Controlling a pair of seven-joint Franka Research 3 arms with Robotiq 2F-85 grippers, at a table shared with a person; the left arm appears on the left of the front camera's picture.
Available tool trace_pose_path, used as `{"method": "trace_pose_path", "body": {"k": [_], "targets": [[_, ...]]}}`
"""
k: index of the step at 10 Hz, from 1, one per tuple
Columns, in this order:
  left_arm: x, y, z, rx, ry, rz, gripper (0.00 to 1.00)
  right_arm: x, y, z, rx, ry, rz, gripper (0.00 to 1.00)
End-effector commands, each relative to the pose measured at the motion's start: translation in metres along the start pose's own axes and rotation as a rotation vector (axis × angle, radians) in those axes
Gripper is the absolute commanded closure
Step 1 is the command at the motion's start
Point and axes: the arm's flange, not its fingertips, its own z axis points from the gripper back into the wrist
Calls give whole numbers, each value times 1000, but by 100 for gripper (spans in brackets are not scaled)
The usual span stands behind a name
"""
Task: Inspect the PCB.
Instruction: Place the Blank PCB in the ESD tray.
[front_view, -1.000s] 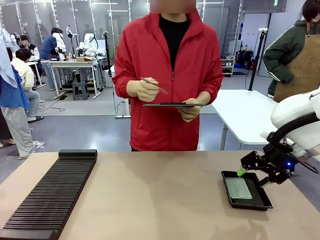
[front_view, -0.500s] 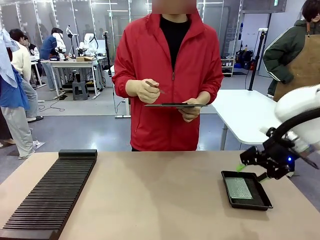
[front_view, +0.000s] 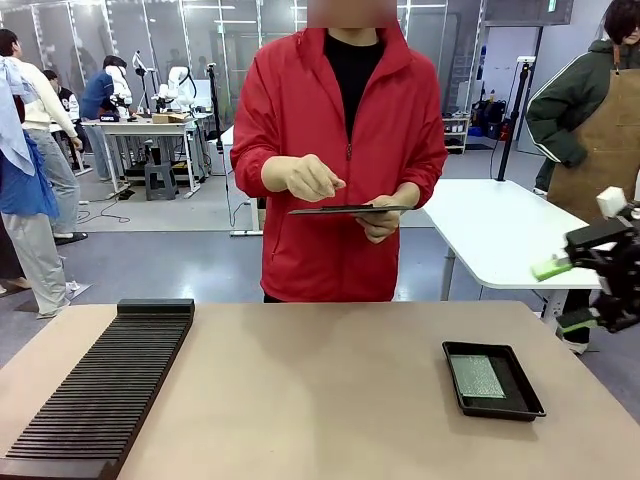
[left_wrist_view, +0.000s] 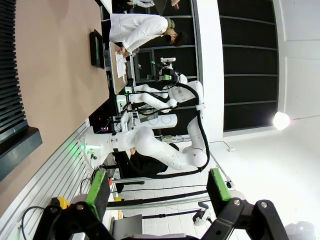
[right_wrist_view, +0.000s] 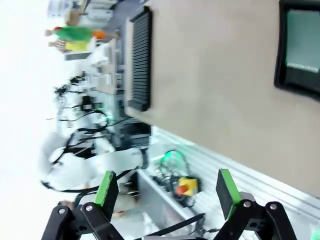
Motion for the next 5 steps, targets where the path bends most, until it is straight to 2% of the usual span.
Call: {"method": "trace_pose_path", "body": {"k": [1, 3, 5], "targets": [[1, -4, 0, 22, -6, 18, 0, -6, -49, 23, 176, 2, -103, 0], [1, -4, 0, 22, -6, 18, 0, -25, -91, 55, 336, -12, -159, 0], [1, -4, 0, 22, -6, 18, 0, -46, -112, 71, 403, -35, -163, 0]]}}
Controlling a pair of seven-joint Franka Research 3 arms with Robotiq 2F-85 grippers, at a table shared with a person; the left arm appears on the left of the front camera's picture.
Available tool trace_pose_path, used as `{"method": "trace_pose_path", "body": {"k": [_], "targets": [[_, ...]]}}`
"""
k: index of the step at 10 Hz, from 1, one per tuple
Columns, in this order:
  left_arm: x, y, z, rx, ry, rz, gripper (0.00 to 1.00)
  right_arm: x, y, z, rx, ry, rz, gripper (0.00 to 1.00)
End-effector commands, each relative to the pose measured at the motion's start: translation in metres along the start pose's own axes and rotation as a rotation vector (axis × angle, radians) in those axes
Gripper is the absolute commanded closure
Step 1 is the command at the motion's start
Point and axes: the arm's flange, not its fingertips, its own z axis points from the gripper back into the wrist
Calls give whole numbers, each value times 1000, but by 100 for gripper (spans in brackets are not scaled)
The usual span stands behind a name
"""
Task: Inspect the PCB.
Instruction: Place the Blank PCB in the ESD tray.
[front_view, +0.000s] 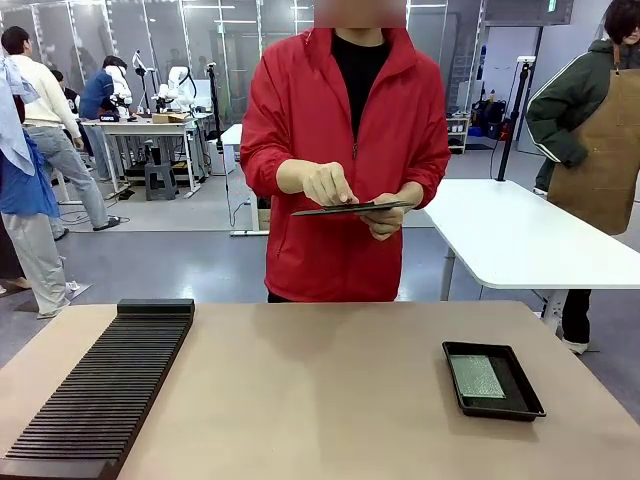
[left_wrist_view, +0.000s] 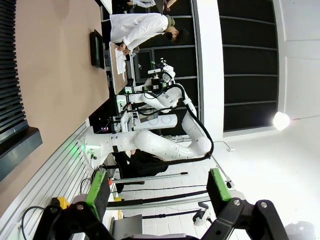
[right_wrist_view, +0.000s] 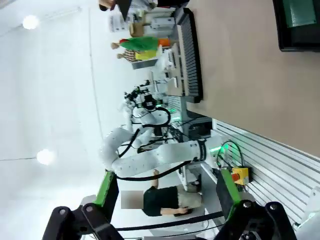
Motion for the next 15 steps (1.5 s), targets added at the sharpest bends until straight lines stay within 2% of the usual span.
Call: {"method": "trace_pose_path", "body": {"k": [1, 2, 3, 4, 15], "targets": [[1, -4, 0, 22, -6, 18, 0, 0, -2, 6, 21, 6, 24, 0], [1, -4, 0, 22, -6, 18, 0, 1, -1, 5, -9, 14, 25, 0], [1, -4, 0, 22, -6, 18, 0, 3, -1, -2, -34, 66, 23, 0], [1, -4, 0, 22, -6, 18, 0, -4, -8, 9, 23, -6, -1, 0], [1, -4, 0, 22, -6, 18, 0, -4, -8, 9, 23, -6, -1, 0]]}}
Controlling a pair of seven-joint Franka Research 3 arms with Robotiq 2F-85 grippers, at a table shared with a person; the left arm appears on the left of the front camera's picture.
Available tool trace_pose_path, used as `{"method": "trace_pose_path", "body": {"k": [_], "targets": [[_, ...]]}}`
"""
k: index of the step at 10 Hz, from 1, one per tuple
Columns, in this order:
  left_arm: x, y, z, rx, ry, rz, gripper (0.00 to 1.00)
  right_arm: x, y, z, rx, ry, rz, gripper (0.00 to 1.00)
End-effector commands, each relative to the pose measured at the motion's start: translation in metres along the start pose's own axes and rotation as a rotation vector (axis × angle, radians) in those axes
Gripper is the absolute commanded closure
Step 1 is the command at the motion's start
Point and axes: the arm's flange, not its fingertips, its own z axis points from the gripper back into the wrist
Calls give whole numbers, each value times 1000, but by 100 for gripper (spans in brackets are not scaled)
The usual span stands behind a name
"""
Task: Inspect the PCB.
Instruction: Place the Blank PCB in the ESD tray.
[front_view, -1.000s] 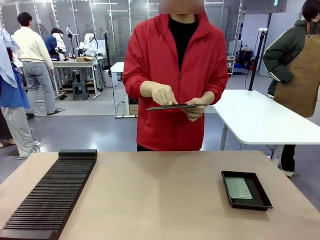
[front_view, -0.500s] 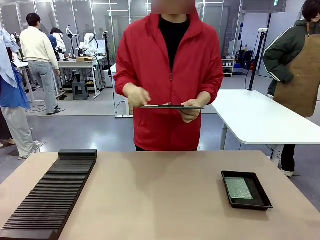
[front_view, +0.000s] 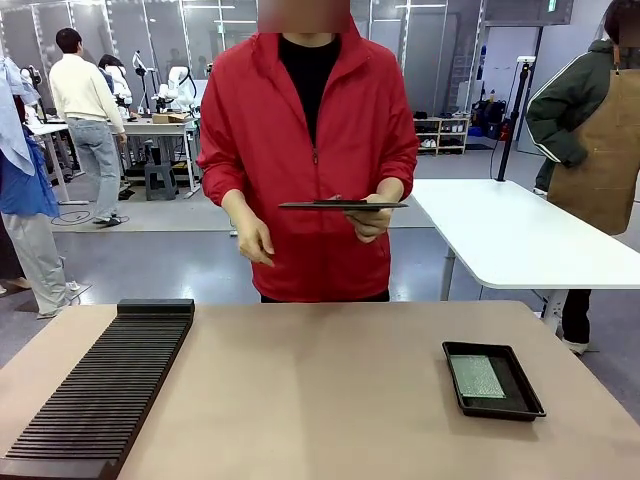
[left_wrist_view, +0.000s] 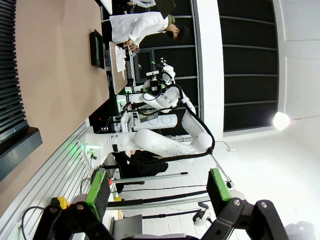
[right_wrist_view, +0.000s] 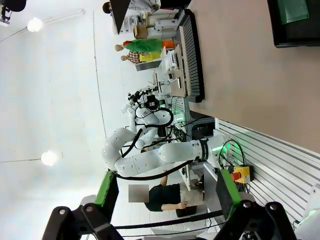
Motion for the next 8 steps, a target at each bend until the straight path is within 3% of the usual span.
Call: {"method": "trace_pose_path", "body": {"k": [1, 8], "targets": [[1, -4, 0, 22, -6, 18, 0, -1, 1, 0, 15, -1, 13, 0], [1, -4, 0, 22, -6, 18, 0, -1, 1, 0, 15, -1, 13, 0]]}}
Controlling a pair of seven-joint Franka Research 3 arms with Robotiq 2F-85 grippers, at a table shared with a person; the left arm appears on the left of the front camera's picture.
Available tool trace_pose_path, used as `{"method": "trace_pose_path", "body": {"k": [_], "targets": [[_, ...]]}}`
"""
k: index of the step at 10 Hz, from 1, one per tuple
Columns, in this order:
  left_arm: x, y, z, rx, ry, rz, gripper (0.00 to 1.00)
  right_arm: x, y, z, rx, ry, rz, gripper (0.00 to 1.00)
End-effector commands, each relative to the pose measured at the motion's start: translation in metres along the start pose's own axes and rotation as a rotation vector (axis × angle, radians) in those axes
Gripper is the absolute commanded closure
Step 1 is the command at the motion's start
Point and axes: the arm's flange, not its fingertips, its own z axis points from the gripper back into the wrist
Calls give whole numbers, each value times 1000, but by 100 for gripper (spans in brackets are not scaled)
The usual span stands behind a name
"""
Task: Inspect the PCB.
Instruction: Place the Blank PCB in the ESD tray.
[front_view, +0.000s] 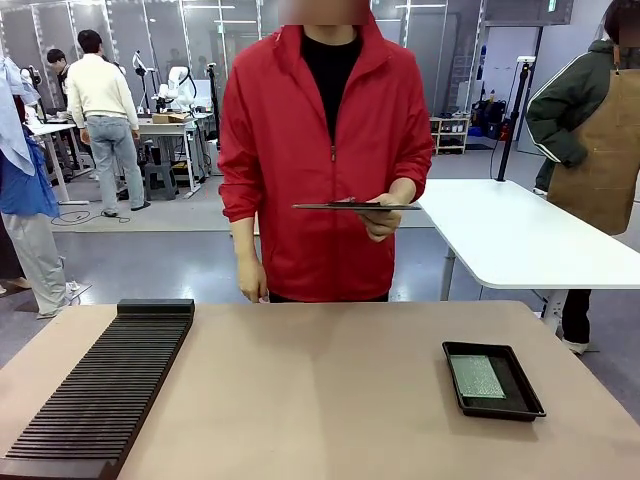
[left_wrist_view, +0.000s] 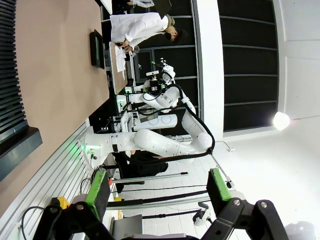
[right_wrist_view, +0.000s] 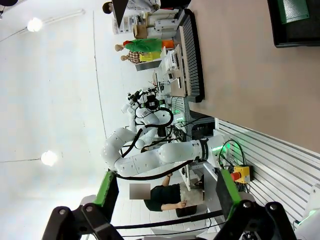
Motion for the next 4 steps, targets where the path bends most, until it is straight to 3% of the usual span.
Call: {"method": "trace_pose_path", "body": {"k": [1, 4], "targets": [[1, -4, 0, 22, -6, 18, 0, -1, 1, 0, 15, -1, 13, 0], [1, -4, 0, 22, -6, 18, 0, -1, 1, 0, 15, -1, 13, 0]]}}
